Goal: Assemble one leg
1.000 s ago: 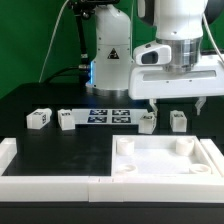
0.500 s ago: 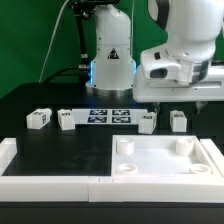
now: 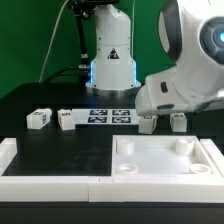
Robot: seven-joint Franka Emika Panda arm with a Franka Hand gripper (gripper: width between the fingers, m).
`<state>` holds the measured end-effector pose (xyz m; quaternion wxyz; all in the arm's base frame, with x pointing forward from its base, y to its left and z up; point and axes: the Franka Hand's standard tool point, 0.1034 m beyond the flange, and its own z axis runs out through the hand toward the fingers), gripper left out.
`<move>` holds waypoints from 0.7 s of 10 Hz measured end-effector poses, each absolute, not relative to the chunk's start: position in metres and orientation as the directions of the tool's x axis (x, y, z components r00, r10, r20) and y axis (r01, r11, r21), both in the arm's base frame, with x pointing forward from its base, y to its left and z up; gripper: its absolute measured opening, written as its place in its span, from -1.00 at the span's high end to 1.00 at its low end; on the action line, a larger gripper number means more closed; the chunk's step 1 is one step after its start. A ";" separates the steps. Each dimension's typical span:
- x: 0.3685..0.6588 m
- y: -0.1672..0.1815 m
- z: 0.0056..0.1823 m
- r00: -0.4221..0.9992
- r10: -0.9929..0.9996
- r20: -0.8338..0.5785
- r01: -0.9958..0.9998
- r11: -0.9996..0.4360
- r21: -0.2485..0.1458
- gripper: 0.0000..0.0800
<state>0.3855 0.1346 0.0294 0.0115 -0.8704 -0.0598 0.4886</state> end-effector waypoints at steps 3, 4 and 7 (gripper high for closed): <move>0.384 0.144 0.023 0.513 0.056 -0.857 0.087 -0.996 -0.014 -0.62; 0.381 0.147 0.022 0.510 0.060 -0.858 0.096 -0.995 -0.012 -0.62; 0.370 0.147 0.010 0.518 0.063 -0.853 0.099 -0.995 -0.014 -0.62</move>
Offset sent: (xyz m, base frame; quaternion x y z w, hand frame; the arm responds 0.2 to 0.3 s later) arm -0.0123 -0.0020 -0.0056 -0.0660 0.0066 0.0510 0.9965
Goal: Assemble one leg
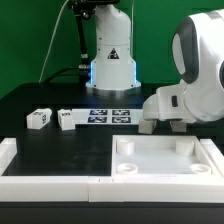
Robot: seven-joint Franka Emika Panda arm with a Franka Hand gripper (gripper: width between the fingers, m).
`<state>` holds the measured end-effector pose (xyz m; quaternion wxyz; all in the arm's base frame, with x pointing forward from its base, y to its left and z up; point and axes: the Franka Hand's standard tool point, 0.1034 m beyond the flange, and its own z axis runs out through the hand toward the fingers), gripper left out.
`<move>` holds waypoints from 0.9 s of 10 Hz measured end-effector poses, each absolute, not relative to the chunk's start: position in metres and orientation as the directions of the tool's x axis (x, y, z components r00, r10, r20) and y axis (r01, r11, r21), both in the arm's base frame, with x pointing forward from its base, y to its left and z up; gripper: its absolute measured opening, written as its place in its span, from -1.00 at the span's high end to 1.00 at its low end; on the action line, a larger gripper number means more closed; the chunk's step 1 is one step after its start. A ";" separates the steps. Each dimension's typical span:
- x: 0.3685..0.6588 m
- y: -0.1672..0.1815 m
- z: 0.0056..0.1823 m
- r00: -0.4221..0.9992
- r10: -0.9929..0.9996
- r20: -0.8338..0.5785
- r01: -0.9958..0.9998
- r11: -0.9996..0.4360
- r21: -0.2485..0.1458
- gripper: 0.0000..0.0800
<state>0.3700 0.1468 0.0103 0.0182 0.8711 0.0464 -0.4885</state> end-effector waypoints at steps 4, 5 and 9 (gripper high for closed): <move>0.367 0.146 0.008 0.517 0.062 -0.854 0.099 -0.995 -0.013 -0.30; 0.367 0.147 0.008 0.517 0.064 -0.854 0.101 -0.995 -0.013 0.05; 0.367 0.146 0.008 0.517 0.064 -0.854 0.101 -0.995 -0.013 0.29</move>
Offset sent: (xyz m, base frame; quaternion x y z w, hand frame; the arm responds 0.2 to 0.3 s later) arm -0.0018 0.0044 -0.0053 -0.0091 0.0061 0.0166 0.9998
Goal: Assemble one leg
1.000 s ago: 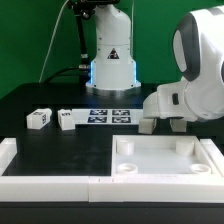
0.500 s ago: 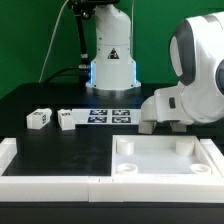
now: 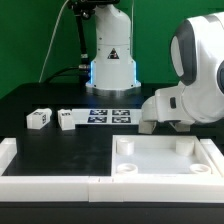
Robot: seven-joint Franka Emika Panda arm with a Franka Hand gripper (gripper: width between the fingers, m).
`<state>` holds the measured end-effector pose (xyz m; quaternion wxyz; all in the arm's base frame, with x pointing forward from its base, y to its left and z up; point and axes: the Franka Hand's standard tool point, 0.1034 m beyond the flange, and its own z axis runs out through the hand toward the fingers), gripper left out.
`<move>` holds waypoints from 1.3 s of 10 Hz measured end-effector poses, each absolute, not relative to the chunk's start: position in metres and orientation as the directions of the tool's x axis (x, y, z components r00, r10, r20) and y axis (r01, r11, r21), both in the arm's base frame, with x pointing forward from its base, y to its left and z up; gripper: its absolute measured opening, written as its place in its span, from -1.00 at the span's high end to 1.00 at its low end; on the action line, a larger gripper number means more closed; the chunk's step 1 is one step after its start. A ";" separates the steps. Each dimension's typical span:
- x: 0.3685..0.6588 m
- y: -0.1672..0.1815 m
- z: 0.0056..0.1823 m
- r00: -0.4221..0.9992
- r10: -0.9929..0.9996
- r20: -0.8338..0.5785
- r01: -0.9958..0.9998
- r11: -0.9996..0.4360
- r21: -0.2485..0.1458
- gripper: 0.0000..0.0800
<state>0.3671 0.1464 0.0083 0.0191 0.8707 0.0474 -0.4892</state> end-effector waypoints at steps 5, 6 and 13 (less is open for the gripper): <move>0.380 0.139 0.037 0.496 0.090 -0.864 0.101 -0.994 -0.045 0.29; 0.388 0.134 0.053 0.485 0.084 -0.871 0.092 -0.995 -0.045 0.28; 0.413 0.132 0.063 0.730 0.082 -0.678 0.071 -0.997 -0.043 0.28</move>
Offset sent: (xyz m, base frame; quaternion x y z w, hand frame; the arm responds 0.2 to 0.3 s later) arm 0.0111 -0.0075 0.0264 0.0471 -0.0153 -0.0388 0.9980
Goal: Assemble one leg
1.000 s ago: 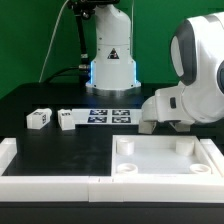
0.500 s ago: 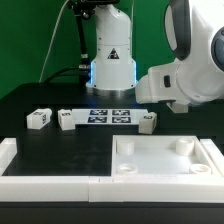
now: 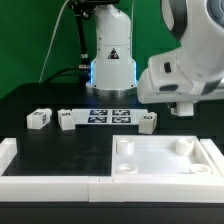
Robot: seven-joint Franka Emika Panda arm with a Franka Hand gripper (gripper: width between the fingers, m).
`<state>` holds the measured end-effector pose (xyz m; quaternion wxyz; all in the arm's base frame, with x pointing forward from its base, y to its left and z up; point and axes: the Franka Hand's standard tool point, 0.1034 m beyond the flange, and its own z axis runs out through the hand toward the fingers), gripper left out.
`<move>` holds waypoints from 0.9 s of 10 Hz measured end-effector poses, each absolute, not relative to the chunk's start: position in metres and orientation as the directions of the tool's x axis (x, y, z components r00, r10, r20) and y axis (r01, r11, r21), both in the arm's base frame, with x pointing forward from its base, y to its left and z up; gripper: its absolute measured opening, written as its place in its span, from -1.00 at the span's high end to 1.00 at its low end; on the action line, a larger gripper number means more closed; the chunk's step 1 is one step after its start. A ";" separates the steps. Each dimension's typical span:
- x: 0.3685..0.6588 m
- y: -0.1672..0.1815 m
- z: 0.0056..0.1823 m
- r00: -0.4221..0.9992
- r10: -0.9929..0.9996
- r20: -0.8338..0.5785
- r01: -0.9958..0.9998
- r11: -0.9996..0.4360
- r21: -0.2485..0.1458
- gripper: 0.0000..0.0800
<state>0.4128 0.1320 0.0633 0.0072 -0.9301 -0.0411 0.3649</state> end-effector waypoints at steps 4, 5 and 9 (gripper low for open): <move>0.445 0.129 0.077 0.937 0.109 -0.333 0.092 -0.994 -0.066 0.28; 0.451 0.130 0.078 0.965 0.107 -0.238 0.093 -0.993 -0.067 0.28; 0.463 0.128 0.081 0.972 0.119 0.203 0.136 -0.988 -0.073 0.28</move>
Offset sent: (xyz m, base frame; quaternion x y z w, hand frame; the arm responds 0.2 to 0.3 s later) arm 0.0183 -0.0076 0.0129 0.0055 0.2379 -0.0282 0.9709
